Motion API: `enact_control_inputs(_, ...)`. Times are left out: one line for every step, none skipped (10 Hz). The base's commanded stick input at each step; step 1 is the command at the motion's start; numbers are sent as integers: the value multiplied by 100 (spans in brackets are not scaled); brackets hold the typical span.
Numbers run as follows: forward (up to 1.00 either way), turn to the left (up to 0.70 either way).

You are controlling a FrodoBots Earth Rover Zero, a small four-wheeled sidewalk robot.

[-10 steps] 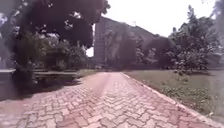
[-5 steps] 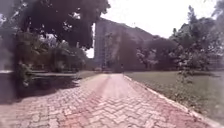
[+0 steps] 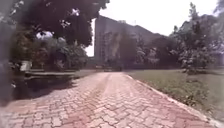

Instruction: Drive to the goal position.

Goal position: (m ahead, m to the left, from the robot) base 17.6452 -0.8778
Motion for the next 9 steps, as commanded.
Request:
enact_control_inputs(70, 0)
enact_control_inputs(70, 0)
enact_control_inputs(70, 0)
enact_control_inputs(70, 0)
enact_control_inputs(70, 0)
enact_control_inputs(70, 0)
enact_control_inputs(70, 0)
enact_control_inputs(70, 0)
enact_control_inputs(70, 0)
